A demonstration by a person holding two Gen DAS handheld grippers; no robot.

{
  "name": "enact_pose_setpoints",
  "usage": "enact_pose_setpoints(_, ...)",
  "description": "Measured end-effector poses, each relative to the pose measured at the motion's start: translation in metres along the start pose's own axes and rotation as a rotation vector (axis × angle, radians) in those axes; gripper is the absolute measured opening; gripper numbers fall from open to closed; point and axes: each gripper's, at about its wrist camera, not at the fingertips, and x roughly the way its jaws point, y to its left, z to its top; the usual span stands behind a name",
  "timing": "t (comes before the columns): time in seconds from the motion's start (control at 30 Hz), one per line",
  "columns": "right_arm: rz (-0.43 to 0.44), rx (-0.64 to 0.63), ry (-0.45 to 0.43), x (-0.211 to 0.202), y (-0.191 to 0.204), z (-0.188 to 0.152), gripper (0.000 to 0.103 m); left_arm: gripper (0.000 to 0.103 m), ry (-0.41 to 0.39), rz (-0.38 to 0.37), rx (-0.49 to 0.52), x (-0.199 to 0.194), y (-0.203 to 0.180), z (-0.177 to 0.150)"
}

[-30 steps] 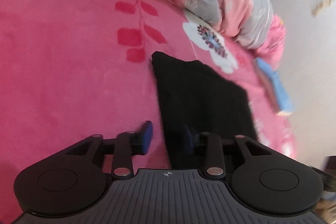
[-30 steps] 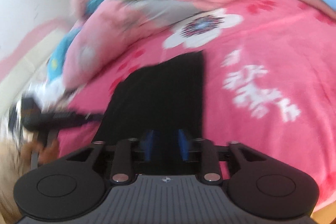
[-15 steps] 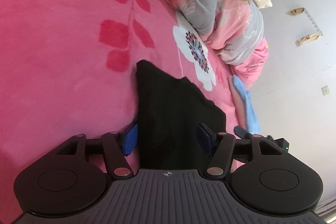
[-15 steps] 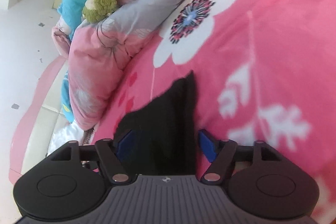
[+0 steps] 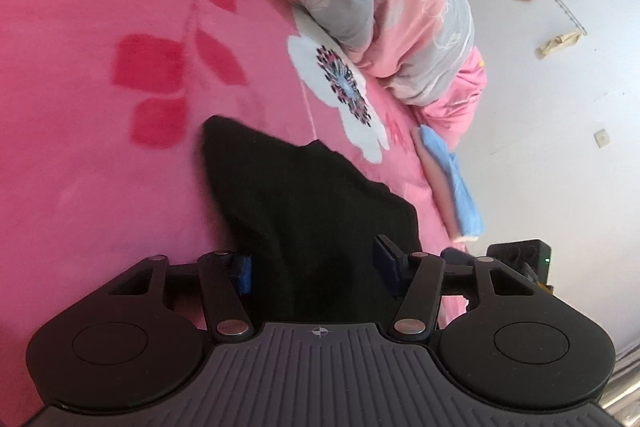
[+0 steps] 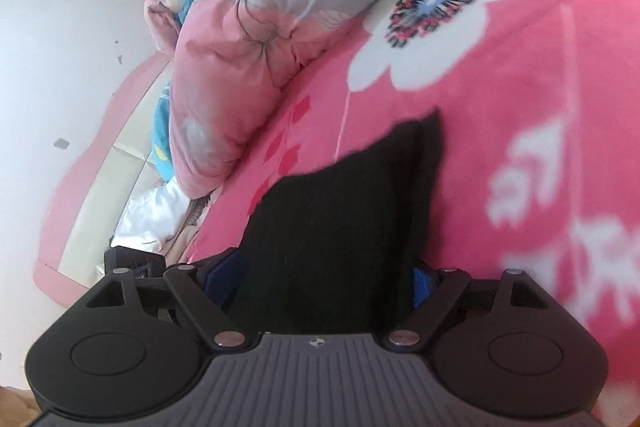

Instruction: Fold clothes

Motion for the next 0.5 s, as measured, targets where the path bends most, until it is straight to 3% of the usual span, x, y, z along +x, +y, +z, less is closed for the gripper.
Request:
enact_pose_setpoints(0.03,0.001,-0.013,0.004,0.001,0.001,0.0,0.084,0.054,0.014,-0.011,0.013,-0.003,0.0,-0.002)
enact_pose_setpoints(0.17,0.004,-0.02,0.046,-0.017,-0.006,-0.011,0.057,0.048,0.036,-0.055,0.046,-0.017,0.009,-0.01)
enact_pose_setpoints(0.27,0.039,-0.015,0.074,-0.012,-0.015,-0.005,0.051,0.048,0.029,-0.06,0.042,-0.002,0.007,-0.004)
enact_pose_setpoints(0.33,0.056,-0.009,0.082,0.005,-0.019,0.005,0.039,0.047,0.028,-0.065,0.048,0.012,0.002,0.003)
enact_pose_setpoints(0.4,0.067,0.004,0.09,0.027,-0.022,0.017,0.012,0.041,0.032,-0.051,0.049,0.021,-0.001,0.009)
enact_pose_setpoints(0.5,0.056,-0.041,0.094,0.041,-0.014,0.02,0.01,0.024,0.032,-0.022,0.042,0.026,-0.004,0.013)
